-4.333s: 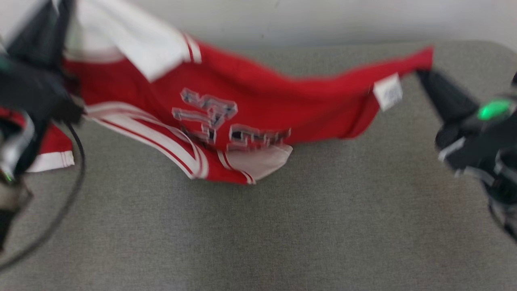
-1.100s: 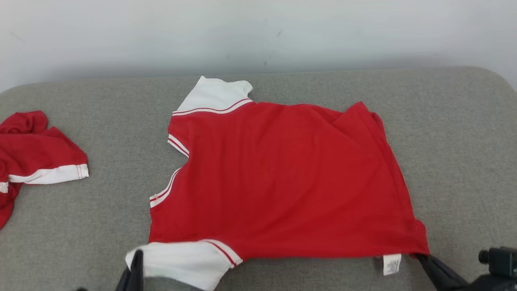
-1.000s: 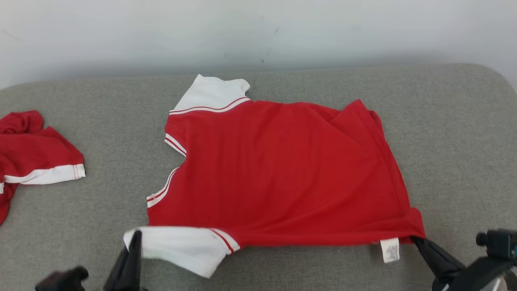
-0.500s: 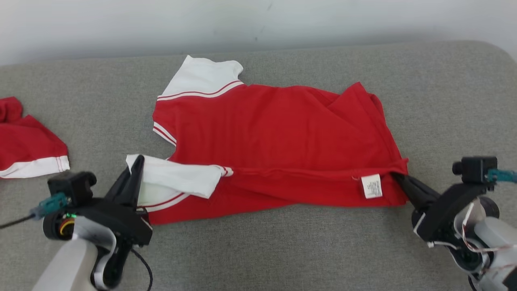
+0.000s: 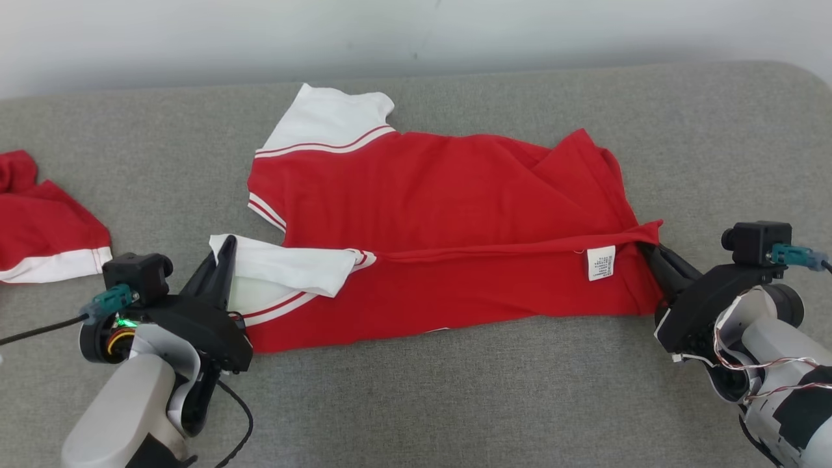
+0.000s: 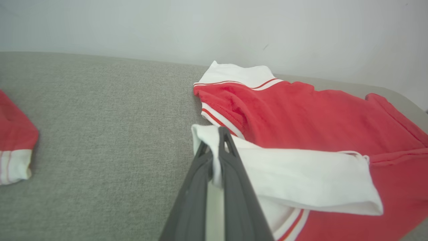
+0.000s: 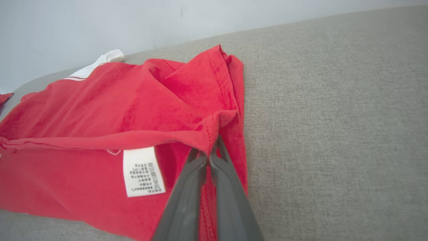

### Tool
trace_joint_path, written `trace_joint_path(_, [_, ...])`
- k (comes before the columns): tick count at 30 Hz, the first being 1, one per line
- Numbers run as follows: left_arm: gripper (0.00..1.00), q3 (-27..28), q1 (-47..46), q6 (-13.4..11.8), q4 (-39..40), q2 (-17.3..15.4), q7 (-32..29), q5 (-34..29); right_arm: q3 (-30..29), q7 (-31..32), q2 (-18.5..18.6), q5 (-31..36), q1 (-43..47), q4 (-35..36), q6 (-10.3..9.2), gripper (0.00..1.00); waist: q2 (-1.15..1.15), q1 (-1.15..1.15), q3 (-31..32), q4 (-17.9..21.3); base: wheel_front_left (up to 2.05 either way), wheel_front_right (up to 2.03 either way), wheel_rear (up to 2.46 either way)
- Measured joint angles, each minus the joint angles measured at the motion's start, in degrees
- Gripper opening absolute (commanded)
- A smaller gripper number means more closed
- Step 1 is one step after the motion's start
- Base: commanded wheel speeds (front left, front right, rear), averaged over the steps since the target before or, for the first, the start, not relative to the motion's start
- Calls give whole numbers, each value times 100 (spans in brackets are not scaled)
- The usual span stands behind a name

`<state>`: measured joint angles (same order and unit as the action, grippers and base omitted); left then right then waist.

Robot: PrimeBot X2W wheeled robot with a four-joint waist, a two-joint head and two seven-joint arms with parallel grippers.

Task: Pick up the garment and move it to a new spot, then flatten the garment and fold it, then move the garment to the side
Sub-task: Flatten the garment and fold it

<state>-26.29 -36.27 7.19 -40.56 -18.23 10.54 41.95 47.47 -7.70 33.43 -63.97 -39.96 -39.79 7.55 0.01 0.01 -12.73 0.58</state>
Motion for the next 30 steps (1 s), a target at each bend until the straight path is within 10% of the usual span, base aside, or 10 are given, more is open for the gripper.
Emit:
trace_joint_path(2, [63, -70, -19, 22, -127, 10, 131, 0, 37, -147, -42, 1, 2, -105, 0, 85, 0, -1, 66, -4, 0, 0, 0])
trace_joint_path(3, [100, -83, -15, 22, -176, 23, 197, 8, 64, -190, -55, -4, 5, -151, 0, 100, 0, -1, 100, -5, 0, 0, 0])
trace_joint_path(16, [100, 661, 1276, -23, 847, 18, 450, -94, -516, -728, 250, 142, 957, 222, 0, 100, -1, -2, 391, -159, 0, 0, 0])
trace_joint_path(30, [100, 877, 1857, -64, 767, 316, 450, -459, -1073, -731, -221, 772, 1331, 94, 0, 100, 0, -2, 189, -183, 0, 0, 0])
